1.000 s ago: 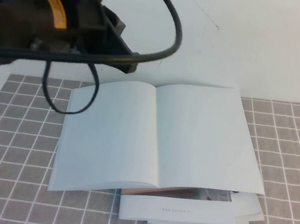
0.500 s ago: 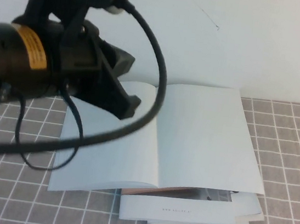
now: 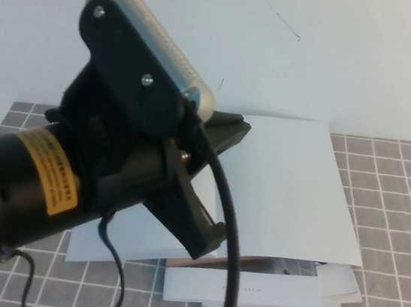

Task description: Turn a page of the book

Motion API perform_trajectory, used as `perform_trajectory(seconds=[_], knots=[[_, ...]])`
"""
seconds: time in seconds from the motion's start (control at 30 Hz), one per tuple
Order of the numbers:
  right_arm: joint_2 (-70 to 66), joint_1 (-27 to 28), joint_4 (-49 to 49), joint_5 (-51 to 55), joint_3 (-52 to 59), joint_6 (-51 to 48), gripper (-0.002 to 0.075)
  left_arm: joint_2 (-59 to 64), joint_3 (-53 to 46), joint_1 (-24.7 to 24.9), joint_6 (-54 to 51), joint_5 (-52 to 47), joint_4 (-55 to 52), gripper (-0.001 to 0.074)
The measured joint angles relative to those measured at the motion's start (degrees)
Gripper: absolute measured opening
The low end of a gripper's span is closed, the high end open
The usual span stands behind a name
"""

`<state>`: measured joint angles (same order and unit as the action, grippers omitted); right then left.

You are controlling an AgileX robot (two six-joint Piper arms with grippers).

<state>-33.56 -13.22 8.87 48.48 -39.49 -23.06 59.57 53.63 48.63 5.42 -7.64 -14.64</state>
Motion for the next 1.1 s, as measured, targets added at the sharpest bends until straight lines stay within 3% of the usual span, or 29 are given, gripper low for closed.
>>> perform_trajectory(seconds=[0.23,0.5,0.77,1.1], knots=[[6.4,0.0,4.4,-10.4,13.2,-1.7,-0.0001,-5.1,0.0,-0.6,2.0,-5.0,-4.6,-0.0004],[9.0,0.0,7.3,-13.6,17.2,-3.0,-0.0001,-11.8,-2.9,-6.7,19.3,-15.2,-17.6,-0.0004],[9.1,0.0,7.4,-11.8,17.2,-8.7,-0.0001,-25.5,-14.3,-7.2,39.3,-11.7,-33.2,-0.0004],[9.1,0.0,7.4,-6.7,17.3,-9.3,-0.0001,-31.9,-28.2,-7.2,45.5,-6.3,-38.7,-0.0004]])
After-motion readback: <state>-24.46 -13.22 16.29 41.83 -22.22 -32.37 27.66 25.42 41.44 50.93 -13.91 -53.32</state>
